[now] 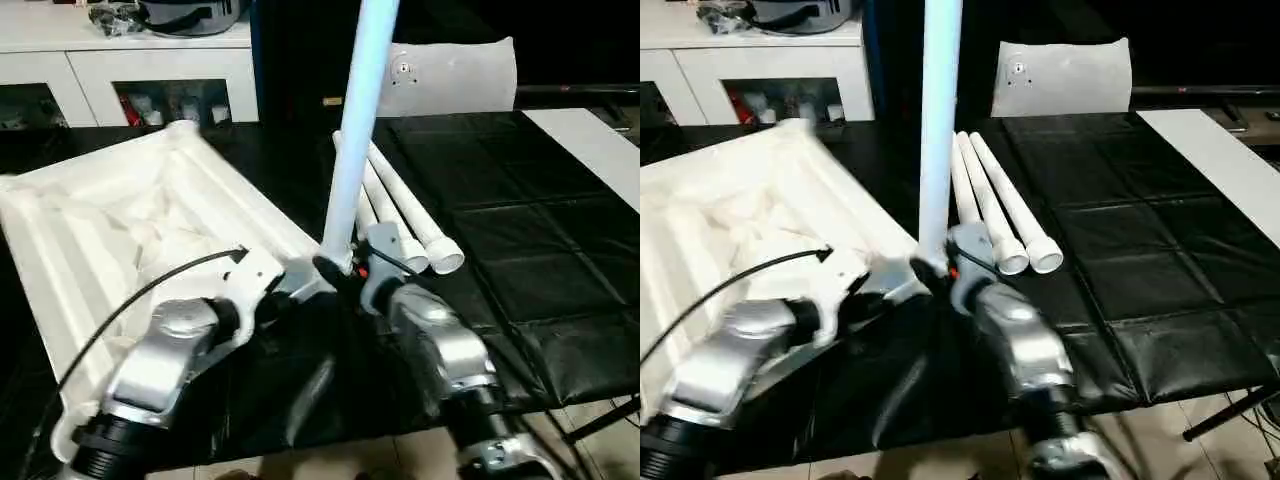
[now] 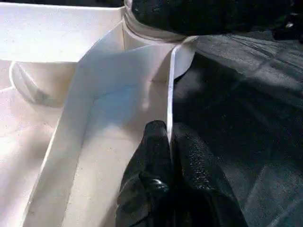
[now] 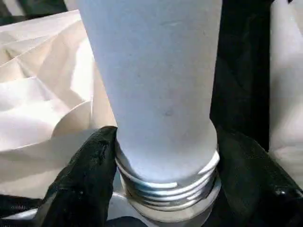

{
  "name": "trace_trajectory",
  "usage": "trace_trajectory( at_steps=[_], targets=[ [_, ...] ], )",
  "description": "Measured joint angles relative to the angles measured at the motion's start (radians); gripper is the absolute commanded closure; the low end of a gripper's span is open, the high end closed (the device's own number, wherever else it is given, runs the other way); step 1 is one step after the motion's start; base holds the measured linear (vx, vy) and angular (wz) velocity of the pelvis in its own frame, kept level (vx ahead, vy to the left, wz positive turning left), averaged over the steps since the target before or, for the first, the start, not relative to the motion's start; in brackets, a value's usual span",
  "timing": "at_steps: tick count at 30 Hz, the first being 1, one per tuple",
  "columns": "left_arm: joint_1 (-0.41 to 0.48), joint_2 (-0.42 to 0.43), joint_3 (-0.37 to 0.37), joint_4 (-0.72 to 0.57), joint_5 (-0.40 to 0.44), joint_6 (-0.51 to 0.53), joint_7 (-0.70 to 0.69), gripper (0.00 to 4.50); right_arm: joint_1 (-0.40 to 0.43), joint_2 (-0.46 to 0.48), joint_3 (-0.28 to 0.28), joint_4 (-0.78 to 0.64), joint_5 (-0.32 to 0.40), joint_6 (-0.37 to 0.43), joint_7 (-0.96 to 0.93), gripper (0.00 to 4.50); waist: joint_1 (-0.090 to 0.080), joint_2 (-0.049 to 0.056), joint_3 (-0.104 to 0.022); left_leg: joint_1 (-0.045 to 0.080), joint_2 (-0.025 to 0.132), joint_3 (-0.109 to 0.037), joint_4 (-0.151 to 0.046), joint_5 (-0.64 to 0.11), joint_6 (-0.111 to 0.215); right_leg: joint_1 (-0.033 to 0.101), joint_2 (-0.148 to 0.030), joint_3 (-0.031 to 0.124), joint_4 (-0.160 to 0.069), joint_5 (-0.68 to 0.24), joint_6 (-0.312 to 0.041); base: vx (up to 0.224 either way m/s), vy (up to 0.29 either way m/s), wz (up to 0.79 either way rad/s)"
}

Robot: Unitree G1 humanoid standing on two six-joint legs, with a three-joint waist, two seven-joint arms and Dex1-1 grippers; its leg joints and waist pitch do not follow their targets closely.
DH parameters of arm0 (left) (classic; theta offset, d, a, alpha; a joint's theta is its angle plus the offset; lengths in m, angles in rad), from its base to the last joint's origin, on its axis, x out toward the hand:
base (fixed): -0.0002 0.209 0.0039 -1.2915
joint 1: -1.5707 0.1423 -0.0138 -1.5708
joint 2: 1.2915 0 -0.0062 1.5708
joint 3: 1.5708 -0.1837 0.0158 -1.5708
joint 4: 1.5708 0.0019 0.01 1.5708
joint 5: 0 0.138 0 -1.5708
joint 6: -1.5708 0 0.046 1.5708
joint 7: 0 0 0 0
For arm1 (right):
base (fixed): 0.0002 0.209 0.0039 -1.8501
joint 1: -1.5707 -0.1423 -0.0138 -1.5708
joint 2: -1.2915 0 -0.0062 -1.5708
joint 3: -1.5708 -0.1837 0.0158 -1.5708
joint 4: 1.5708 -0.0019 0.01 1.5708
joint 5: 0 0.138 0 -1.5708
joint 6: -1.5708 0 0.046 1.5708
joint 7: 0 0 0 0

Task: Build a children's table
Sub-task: Rotate leg to tighten

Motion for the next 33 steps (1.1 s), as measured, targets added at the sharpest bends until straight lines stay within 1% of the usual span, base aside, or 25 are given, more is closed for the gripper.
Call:
trace_trajectory(
  at_steps=[1, 3, 5, 6, 7, 8, 10, 11, 13, 15, 17, 21, 24, 27, 30, 32, 33],
  targets=[
    [-0.001, -0.001, -0.003, -0.003, 0.003, 0.002, 0.003, 4.5, 0.001, 0.004, 0.0, -0.004, -0.003, -0.007, 0.0, 0.96, 0.0, 0.0, 0.0, -0.001, -0.001, 0.0, 0.0, 0.0, 0.0, -0.001, 0.0, 0.001, 0.0, 0.002, 0.0, 0.0, 0.0, 0.0],
    [-0.007, 0.014, -0.02, -0.008, 0.002, -0.002, -0.007, 4.5, 0.033, -0.016, 0.009, -0.038, -0.011, -0.03, 0.015, 0.7, 0.007, 0.0, 0.0, -0.003, -0.001, 0.0, 0.0, -0.002, 0.0, -0.002, 0.0, 0.001, 0.0, 0.003, 0.0, 0.0, 0.0, 0.0],
    [-0.009, 0.061, -0.035, -0.005, -0.006, -0.042, -0.052, 4.5, 0.078, -0.078, 0.034, -0.094, -0.005, -0.043, 0.087, 0.56, 0.017, 0.0, 0.0, -0.004, 0.0, 0.0, 0.0, -0.005, -0.002, -0.003, 0.0, 0.0, 0.0, 0.008, -0.001, 0.0, 0.0, 0.0],
    [-0.009, 0.079, -0.035, -0.002, -0.013, -0.055, -0.07, 4.5, 0.094, -0.101, 0.045, -0.112, -0.001, -0.049, 0.124, 0.38, 0.018, 0.0, 0.0, -0.005, 0.0, 0.0, -0.001, -0.006, -0.002, -0.003, 0.0, 0.0, 0.0, 0.008, 0.0, 0.0, 0.0, 0.0],
    [-0.009, 0.087, -0.033, 0.001, -0.016, -0.064, -0.079, 4.5, 0.101, -0.115, 0.05, -0.121, 0.002, -0.053, 0.15, 0.38, 0.018, 0.0, 0.0, -0.006, 0.001, 0.0, -0.001, -0.006, -0.002, -0.005, 0.001, 0.0, 0.0, 0.008, 0.0, 0.0, 0.0, 0.0],
    [-0.011, 0.1, -0.032, 0.009, -0.017, -0.086, -0.1, 4.5, 0.11, -0.141, 0.05, -0.137, 0.011, -0.054, 0.183, 0.18, 0.018, 0.001, 0.0, -0.007, 0.002, -0.001, -0.002, -0.006, -0.003, -0.006, 0.002, -0.001, 0.0, 0.008, 0.0, 0.0, 0.0, 0.0],
    [-0.011, 0.141, -0.032, 0.026, -0.031, -0.135, -0.147, 4.5, 0.126, -0.188, 0.054, -0.173, 0.034, -0.055, 0.245, 0.12, 0.019, 0.001, 0.001, -0.01, 0.003, -0.003, -0.001, -0.005, -0.003, -0.007, 0.002, -0.005, 0.0, 0.008, 0.0, 0.0, 0.0, 0.0],
    [-0.012, 0.175, -0.033, 0.039, -0.038, -0.171, -0.188, 4.5, 0.131, -0.22, 0.055, -0.194, 0.045, -0.058, 0.291, 0.05, 0.021, 0.002, 0.001, -0.01, 0.004, -0.003, -0.001, -0.005, -0.003, -0.007, 0.002, -0.007, 0.0, 0.008, -0.001, 0.0, 0.0, 0.0],
    [-0.014, 0.214, -0.031, 0.062, -0.045, -0.217, -0.244, 4.5, 0.132, -0.273, 0.051, -0.219, 0.066, -0.067, 0.359, 0.05, 0.025, 0.003, 0.002, -0.01, 0.004, -0.004, -0.001, -0.005, -0.003, -0.005, 0.001, -0.009, 0.0, 0.008, -0.001, 0.0, 0.0, 0.0],
    [-0.016, 0.279, -0.037, 0.087, -0.062, -0.284, -0.334, 4.5, 0.132, -0.339, 0.051, -0.255, 0.097, -0.065, 0.454, 0.05, 0.031, 0.005, 0.002, -0.01, 0.004, -0.004, 0.0, -0.005, -0.003, -0.004, 0.0, -0.01, -0.001, 0.008, -0.001, 0.0, 0.0, 0.0],
    [-0.016, 0.305, -0.038, 0.103, -0.071, -0.314, -0.38, 4.5, 0.132, -0.371, 0.049, -0.273, 0.112, -0.062, 0.504, 0.05, 0.037, 0.006, 0.002, -0.009, 0.004, -0.004, 0.001, -0.005, -0.003, -0.002, -0.001, -0.011, -0.001, 0.008, -0.001, 0.0, 0.0, 0.0],
    [-0.022, 0.345, -0.054, 0.146, -0.096, -0.405, -0.491, 4.5, 0.128, -0.448, 0.086, -0.285, 0.139, -0.043, 0.65, 0.05, 0.049, 0.006, 0.002, -0.009, 0.004, -0.004, 0.002, -0.005, -0.003, 0.0, -0.002, -0.013, -0.001, 0.008, -0.001, 0.0, 0.0, 0.0],
    [-0.03, 0.371, -0.064, 0.175, -0.114, -0.453, -0.567, 4.5, 0.113, -0.493, 0.116, -0.275, 0.137, -0.047, 0.731, 0.05, 0.052, 0.006, 0.002, -0.009, 0.004, -0.004, 0.002, -0.005, -0.003, 0.0, -0.003, -0.014, 0.0, 0.008, -0.001, 0.0, 0.0, 0.0],
    [-0.037, 0.391, -0.084, 0.191, -0.123, -0.497, -0.646, 4.5, 0.071, -0.514, 0.152, -0.23, 0.116, -0.081, 0.791, 0.05, 0.053, 0.005, 0.002, -0.009, 0.005, -0.004, 0.003, -0.005, -0.003, 0.0, -0.003, -0.015, 0.0, 0.009, -0.002, 0.0, 0.0, 0.0],
    [-0.053, 0.401, -0.103, 0.203, -0.118, -0.529, -0.675, 4.5, 0.047, -0.511, 0.184, -0.198, 0.106, -0.114, 0.835, 0.05, 0.055, 0.004, 0.001, -0.009, 0.005, -0.004, 0.004, -0.005, -0.003, 0.0, -0.003, -0.015, 0.001, 0.009, -0.002, 0.0, 0.0, 0.0],
    [-0.064, 0.402, -0.112, 0.211, -0.115, -0.536, -0.682, 4.5, 0.041, -0.506, 0.193, -0.183, 0.104, -0.122, 0.841, 0.05, 0.055, 0.004, 0.001, -0.009, 0.005, -0.004, 0.004, -0.005, -0.003, 0.0, -0.003, -0.015, 0.001, 0.009, -0.003, 0.0, 0.0, 0.0],
    [-0.067, 0.4, -0.113, 0.216, -0.115, -0.538, -0.688, 4.5, 0.035, -0.506, 0.199, -0.17, 0.1, -0.137, 0.848, 0.31, 0.055, 0.004, 0.001, -0.009, 0.005, -0.004, 0.005, -0.005, -0.003, 0.0, -0.003, -0.015, 0.001, 0.009, -0.003, 0.0, 0.0, 0.0]
  ],
)
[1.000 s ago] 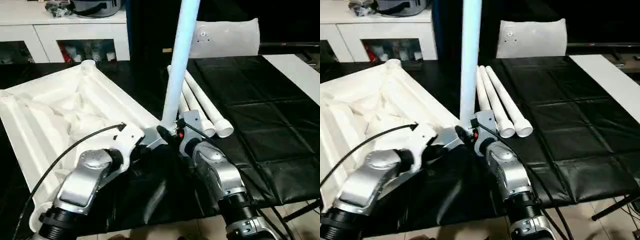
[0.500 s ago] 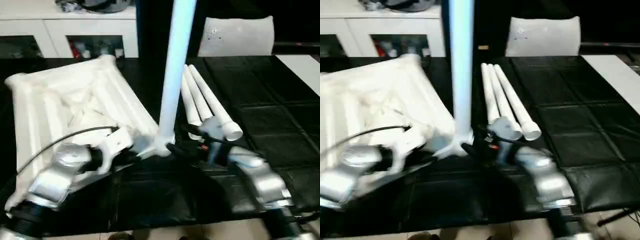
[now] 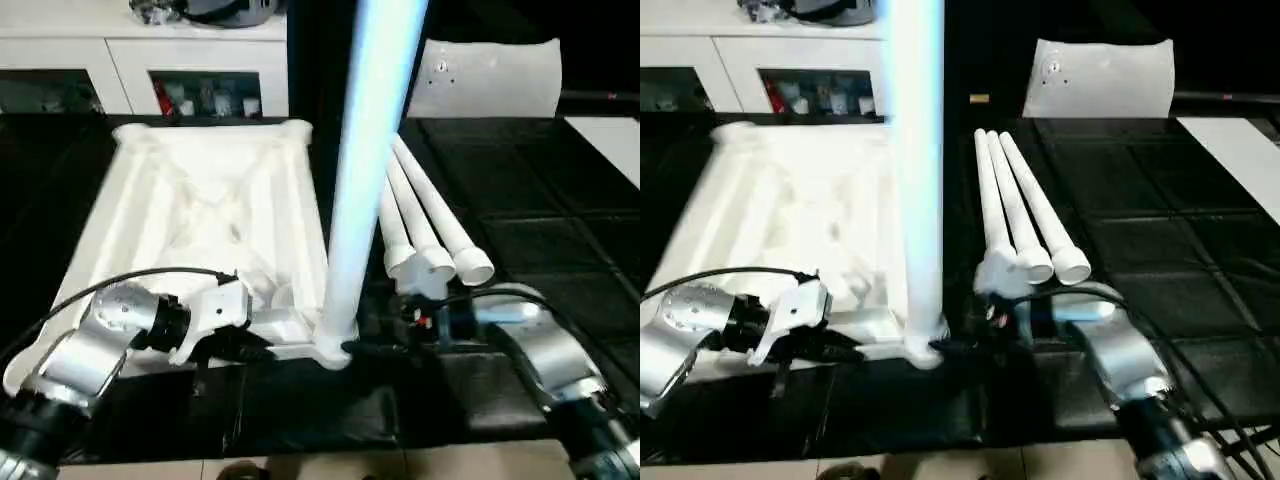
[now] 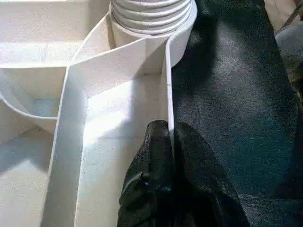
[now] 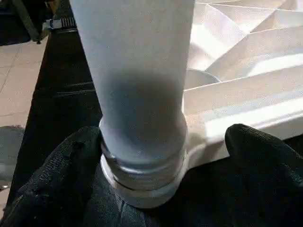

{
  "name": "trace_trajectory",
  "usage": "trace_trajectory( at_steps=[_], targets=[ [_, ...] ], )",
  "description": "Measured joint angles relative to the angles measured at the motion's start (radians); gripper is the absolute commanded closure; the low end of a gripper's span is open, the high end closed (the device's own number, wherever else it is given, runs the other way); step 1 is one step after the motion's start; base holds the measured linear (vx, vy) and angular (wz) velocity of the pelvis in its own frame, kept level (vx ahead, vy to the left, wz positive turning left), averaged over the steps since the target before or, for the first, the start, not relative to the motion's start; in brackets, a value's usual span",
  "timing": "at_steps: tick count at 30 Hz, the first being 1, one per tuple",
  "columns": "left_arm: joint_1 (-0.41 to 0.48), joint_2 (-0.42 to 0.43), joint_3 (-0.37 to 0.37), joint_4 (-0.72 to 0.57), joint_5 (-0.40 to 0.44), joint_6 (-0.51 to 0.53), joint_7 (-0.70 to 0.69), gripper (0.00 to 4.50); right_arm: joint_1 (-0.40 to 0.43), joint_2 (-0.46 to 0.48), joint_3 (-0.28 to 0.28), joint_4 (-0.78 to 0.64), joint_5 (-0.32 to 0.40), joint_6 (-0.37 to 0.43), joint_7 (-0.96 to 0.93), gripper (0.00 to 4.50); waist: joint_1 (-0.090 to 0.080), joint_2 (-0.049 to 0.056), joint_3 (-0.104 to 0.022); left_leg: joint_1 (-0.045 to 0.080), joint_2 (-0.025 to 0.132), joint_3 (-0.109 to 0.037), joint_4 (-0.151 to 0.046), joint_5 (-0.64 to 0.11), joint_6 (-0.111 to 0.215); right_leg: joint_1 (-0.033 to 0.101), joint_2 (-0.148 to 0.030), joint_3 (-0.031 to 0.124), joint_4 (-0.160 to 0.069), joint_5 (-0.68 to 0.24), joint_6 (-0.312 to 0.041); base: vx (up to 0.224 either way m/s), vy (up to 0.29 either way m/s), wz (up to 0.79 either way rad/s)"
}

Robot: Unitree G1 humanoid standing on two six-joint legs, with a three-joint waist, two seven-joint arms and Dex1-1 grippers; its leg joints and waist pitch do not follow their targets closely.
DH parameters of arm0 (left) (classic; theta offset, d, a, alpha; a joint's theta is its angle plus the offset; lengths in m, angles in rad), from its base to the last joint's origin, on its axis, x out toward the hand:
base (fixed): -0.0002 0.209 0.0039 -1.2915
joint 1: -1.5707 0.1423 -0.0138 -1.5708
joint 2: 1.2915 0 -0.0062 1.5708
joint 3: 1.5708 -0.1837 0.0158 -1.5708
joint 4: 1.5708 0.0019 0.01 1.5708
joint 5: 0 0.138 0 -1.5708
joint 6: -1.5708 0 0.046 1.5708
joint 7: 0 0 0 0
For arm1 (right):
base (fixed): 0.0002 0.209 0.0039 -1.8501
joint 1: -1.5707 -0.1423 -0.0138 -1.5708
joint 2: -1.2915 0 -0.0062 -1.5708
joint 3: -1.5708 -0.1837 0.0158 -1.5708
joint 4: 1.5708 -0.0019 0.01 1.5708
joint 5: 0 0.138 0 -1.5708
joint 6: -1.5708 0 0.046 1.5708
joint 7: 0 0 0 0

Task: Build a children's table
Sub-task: Rotate leg to tighten

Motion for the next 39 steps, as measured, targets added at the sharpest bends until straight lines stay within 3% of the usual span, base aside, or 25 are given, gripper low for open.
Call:
trace_trajectory(
  at_steps=[9, 15, 25, 28, 30, 35, 36, 39],
  targets=[
    [-0.023, -0.01, -0.017, 0.036, 0.0, -0.045, -0.017, 4.5, -0.045, 0.026, 0.04, 0.065, -0.008, -0.033, 0.063, 0.9, 0.018, 0.0, 0.0, -0.001, 0.0, 0.0, 0.001, 0.0, 0.0, 0.0, 0.0, 0.0, 0.0, 0.0, 0.0, 0.0, 0.0, 0.0],
    [-0.027, -0.008, -0.018, 0.043, 0.001, -0.049, -0.024, 4.5, -0.052, 0.04, 0.056, 0.099, -0.008, -0.047, 0.074, 1.57, 0.017, 0.0, 0.0, 0.0, 0.0, 0.0, 0.002, 0.0, 0.0, 0.0, 0.0, 0.0, 0.002, 0.0, 0.0, 0.0, 0.0, 0.0],
    [-0.022, -0.001, -0.015, 0.044, -0.001, -0.05, -0.025, 4.5, -0.059, 0.057, 0.051, 0.119, 0.008, -0.019, 0.09, 1.76, 0.017, 0.0, 0.0, 0.0, 0.001, 0.0, 0.003, 0.0, 0.0, 0.0, 0.0, -0.001, 0.003, 0.0, 0.0, 0.0, 0.0, 0.0],
    [0.015, -0.007, 0.013, 0.003, -0.007, -0.01, -0.002, 4.5, -0.013, 0.088, 0.028, 0.076, 0.02, 0.017, 0.047, 1.77, 0.016, -0.001, -0.001, 0.001, 0.001, 0.0, 0.002, 0.0, 0.0, 0.0, 0.0, -0.001, 0.003, 0.0, 0.0, 0.0, 0.0, 0.0],
    [0.058, -0.013, 0.046, -0.054, -0.009, 0.062, 0.066, 4.5, 0.021, 0.132, -0.004, 0.061, 0.032, 0.048, -0.029, 1.78, 0.011, -0.001, -0.001, 0.002, 0.001, 0.0, 0.002, 0.0, 0.0, 0.001, 0.0, 0.0, 0.003, 0.0, 0.0, 0.0, 0.0, 0.0],
    [0.102, -0.102, 0.103, -0.126, 0.0, 0.234, 0.26, 4.5, 0.021, 0.254, -0.072, 0.094, -0.003, 0.101, -0.301, 1.78, -0.034, 0.0, -0.001, 0.009, 0.001, 0.001, 0.003, 0.001, -0.002, 0.001, 0.0, 0.0, 0.004, 0.0, 0.001, 0.0, 0.0, 0.0],
    [0.119, -0.155, 0.122, -0.157, 0.007, 0.3, 0.335, 4.5, 0.009, 0.306, -0.101, 0.119, -0.018, 0.118, -0.389, 1.78, -0.045, -0.001, -0.001, 0.011, 0.001, 0.001, 0.002, 0.001, -0.003, 0.001, 0.0, -0.001, 0.003, -0.001, 0.001, 0.0, 0.0, 0.0],
    [0.125, -0.294, 0.152, -0.213, 0.055, 0.446, 0.512, 4.5, -0.047, 0.415, -0.151, 0.188, -0.062, 0.146, -0.61, 1.78, -0.059, -0.002, -0.001, 0.013, 0.002, -0.001, 0.002, 0.002, -0.003, 0.0, 0.0, -0.003, 0.003, -0.001, 0.001, 0.0, 0.0, 0.0]
  ],
)
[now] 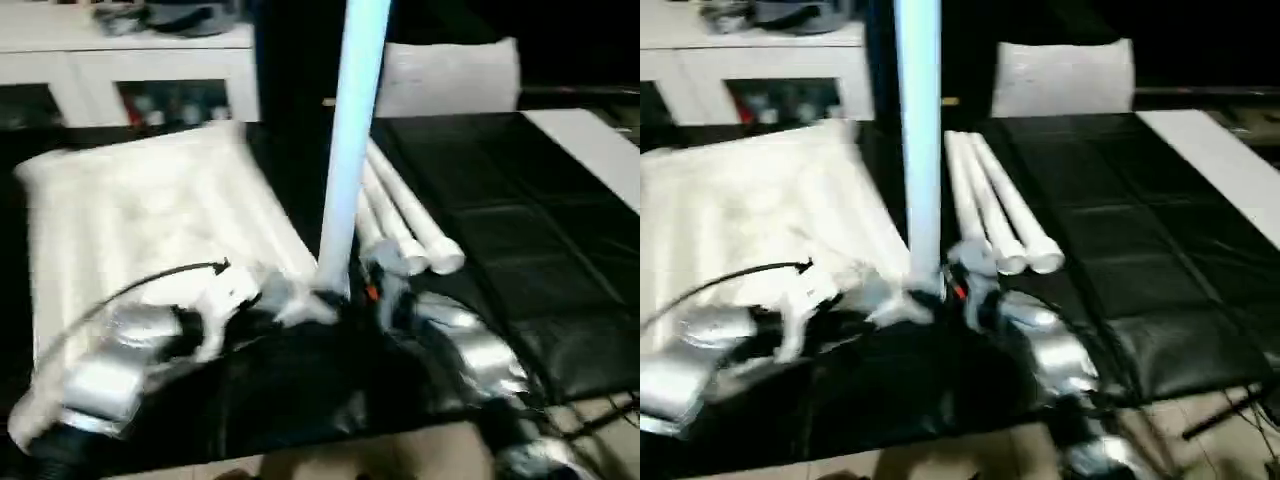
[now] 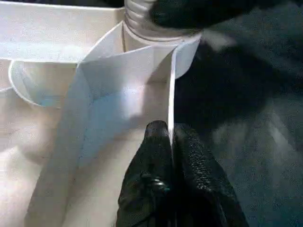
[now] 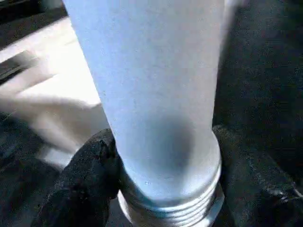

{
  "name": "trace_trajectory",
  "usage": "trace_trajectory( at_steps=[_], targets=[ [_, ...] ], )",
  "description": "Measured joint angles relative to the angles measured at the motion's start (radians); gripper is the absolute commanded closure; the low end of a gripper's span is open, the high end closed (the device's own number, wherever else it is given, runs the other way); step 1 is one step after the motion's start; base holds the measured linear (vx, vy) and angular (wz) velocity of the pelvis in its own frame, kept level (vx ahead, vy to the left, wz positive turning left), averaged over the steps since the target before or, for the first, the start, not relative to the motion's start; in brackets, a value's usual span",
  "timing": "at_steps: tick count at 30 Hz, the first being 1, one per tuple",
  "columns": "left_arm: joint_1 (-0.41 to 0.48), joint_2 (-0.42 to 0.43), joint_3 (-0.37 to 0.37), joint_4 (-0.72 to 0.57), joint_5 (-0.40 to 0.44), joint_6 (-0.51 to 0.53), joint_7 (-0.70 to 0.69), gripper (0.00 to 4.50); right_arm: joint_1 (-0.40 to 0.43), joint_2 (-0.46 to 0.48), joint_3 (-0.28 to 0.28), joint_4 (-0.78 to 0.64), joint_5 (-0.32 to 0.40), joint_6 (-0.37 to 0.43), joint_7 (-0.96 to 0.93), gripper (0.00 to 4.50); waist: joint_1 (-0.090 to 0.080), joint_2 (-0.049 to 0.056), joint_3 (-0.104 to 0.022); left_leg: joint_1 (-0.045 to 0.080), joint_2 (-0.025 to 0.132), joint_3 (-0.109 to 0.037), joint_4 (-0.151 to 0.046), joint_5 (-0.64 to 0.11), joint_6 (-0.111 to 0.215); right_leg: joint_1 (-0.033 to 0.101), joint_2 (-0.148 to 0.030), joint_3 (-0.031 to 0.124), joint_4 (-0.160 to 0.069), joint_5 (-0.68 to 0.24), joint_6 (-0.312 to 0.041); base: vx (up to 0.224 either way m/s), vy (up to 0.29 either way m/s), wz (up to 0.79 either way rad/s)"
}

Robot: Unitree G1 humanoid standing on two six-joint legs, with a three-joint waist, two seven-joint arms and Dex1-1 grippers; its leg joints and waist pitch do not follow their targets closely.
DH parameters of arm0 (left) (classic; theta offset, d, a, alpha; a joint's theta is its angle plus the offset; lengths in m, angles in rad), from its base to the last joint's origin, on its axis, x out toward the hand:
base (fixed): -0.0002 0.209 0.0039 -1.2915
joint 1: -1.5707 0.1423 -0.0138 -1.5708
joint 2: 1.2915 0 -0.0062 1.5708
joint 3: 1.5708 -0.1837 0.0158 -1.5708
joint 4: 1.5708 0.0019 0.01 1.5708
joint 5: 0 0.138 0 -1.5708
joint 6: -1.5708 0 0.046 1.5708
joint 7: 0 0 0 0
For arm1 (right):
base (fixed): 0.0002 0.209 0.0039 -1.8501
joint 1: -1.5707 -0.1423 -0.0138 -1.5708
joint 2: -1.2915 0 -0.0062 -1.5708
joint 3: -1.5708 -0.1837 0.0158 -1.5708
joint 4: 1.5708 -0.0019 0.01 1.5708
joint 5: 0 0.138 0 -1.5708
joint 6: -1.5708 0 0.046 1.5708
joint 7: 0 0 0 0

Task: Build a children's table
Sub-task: Rotate leg to tighten

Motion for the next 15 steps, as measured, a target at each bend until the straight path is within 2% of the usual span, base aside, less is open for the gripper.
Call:
trace_trajectory(
  at_steps=[3, 5, 9, 13, 15],
  targets=[
    [-0.003, -0.126, 0.003, -0.039, 0.037, 0.101, 0.154, 4.5, -0.049, 0.067, -0.027, 0.038, -0.046, 0.036, -0.178, 1.78, -0.009, 0.001, 0.0, 0.0, 0.0, 0.0, 0.0, 0.0, 0.0, 0.001, 0.0, 0.0, -0.003, 0.0, 0.0, 0.0, 0.0, 0.0],
    [-0.005, -0.169, -0.008, -0.053, 0.049, 0.133, 0.211, 4.5, -0.056, 0.071, -0.027, 0.047, -0.067, 0.022, -0.21, 1.22, -0.007, 0.002, -0.001, -0.001, -0.001, 0.0, 0.0, 0.0, 0.0, 0.001, 0.0, 0.001, -0.005, 0.0, 0.0, 0.0, 0.0, 0.0],
    [-0.021, -0.176, -0.038, -0.056, 0.063, 0.144, 0.229, 4.5, -0.02, 0.072, -0.026, 0.019, -0.094, -0.022, -0.223, 0.86, 0.001, 0.002, -0.001, -0.003, -0.002, 0.0, 0.0, 0.0, 0.0, 0.001, 0.0, 0.002, -0.005, 0.0, 0.0, 0.0, 0.0, 0.0],
    [-0.043, -0.14, -0.07, -0.056, 0.067, 0.139, 0.206, 4.5, 0.027, 0.062, -0.022, -0.025, -0.101, -0.058, -0.22, 0.51, 0.018, 0.003, -0.001, -0.005, -0.001, 0.0, -0.001, 0.0, 0.0, -0.001, 0.0, 0.001, -0.004, 0.001, -0.001, 0.0, 0.0, 0.0],
    [-0.047, -0.12, -0.077, -0.053, 0.064, 0.125, 0.192, 4.5, 0.049, 0.048, -0.014, -0.05, -0.099, -0.069, -0.198, 0.27, 0.02, 0.004, -0.001, -0.005, -0.001, 0.0, -0.002, -0.001, 0.0, -0.001, 0.0, 0.001, -0.004, 0.001, 0.0, 0.0, 0.0, 0.0]
  ],
)
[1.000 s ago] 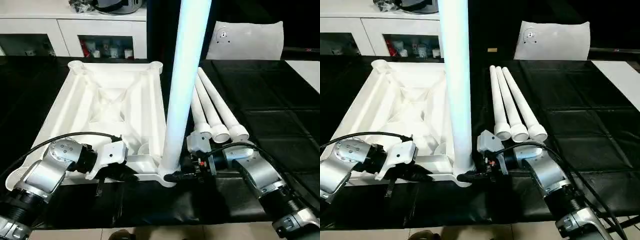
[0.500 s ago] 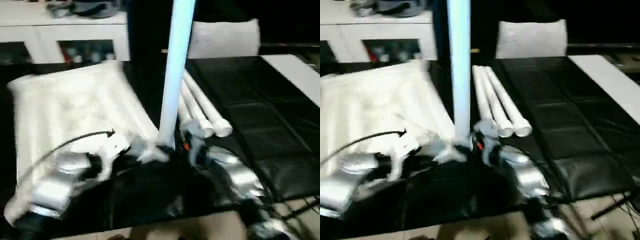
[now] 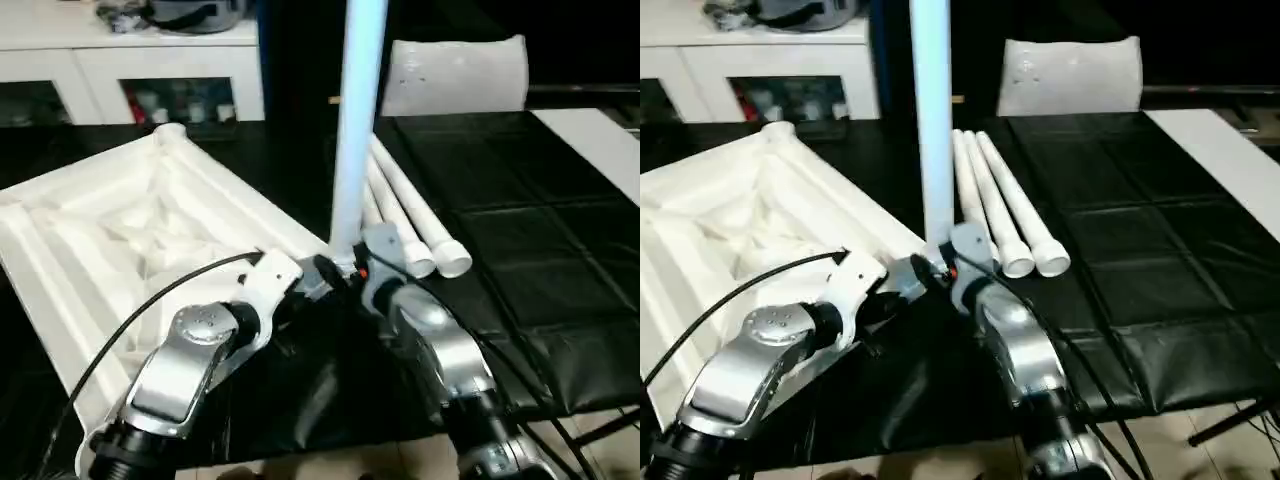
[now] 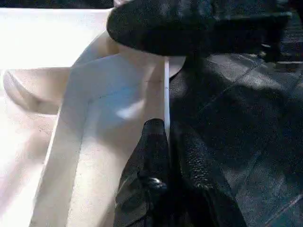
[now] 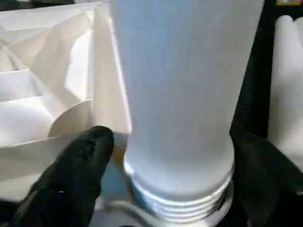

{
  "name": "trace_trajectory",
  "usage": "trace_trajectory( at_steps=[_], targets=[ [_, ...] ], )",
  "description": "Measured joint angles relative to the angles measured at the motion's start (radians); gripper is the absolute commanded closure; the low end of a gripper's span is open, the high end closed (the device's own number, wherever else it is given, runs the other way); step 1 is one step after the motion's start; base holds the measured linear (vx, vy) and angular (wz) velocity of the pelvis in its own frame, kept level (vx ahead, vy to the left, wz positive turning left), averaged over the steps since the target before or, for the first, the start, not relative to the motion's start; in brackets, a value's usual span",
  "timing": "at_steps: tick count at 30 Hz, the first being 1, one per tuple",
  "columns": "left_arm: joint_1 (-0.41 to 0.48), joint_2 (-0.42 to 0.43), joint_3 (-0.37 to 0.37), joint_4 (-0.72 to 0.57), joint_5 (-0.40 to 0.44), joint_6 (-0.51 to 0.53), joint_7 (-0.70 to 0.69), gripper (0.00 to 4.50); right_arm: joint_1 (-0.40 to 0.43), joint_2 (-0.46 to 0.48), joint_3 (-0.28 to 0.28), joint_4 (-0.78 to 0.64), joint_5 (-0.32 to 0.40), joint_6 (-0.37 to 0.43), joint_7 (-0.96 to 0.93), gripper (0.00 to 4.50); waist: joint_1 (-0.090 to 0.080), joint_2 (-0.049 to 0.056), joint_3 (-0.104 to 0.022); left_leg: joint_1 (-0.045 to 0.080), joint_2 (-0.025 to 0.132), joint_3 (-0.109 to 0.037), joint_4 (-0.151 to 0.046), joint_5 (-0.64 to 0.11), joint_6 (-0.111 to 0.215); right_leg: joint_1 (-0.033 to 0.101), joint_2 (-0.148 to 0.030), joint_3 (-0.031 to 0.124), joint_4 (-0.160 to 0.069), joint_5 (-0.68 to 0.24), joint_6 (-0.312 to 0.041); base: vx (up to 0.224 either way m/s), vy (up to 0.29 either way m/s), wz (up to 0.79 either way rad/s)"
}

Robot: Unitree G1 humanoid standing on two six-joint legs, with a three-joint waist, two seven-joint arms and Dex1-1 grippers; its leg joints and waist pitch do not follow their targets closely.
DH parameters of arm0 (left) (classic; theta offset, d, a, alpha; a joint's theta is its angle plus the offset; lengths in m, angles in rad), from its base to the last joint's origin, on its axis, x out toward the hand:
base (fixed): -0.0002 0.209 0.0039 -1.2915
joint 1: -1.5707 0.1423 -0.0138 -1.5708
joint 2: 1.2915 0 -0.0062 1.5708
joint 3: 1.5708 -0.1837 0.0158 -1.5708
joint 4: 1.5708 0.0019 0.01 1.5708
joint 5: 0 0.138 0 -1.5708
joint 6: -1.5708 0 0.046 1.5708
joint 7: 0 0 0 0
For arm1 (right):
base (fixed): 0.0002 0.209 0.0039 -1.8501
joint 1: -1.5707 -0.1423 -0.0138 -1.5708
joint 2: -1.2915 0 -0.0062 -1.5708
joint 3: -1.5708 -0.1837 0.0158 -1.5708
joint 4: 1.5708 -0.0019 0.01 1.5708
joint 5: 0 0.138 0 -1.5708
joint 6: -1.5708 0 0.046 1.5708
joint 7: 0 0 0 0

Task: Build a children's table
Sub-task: Rotate leg to tighten

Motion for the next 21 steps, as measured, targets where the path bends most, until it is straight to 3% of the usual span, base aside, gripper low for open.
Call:
trace_trajectory(
  at_steps=[5, 14, 21],
  targets=[
    [-0.008, 0.083, 0.001, 0.038, -0.019, -0.079, -0.071, 4.5, 0.056, -0.075, 0.022, -0.091, 0.033, -0.012, 0.118, 0.05, -0.001, 0.001, 0.001, 0.001, 0.001, 0.0, -0.002, 0.0, -0.001, -0.001, 0.001, -0.001, 0.0, 0.0, 0.0, 0.0, 0.0, 0.0],
    [-0.017, 0.293, 0.003, 0.15, -0.077, -0.332, -0.357, 4.5, 0.085, -0.282, 0.029, -0.231, 0.137, -0.011, 0.424, 0.05, 0.009, 0.001, 0.001, 0.001, 0.0, -0.001, -0.003, 0.0, -0.001, 0.001, 0.001, -0.001, -0.001, 0.0, 0.0, 0.0, 0.0, 0.0],
    [-0.039, 0.397, -0.033, 0.224, -0.111, -0.493, -0.577, 4.5, 0.076, -0.415, 0.077, -0.254, 0.193, 0.019, 0.671, 0.05, 0.029, 0.001, 0.0, 0.002, 0.0, -0.001, -0.003, 0.0, -0.001, 0.002, 0.0, -0.001, 0.0, 0.003, -0.004, 0.0, 0.0, 0.0]
  ],
)
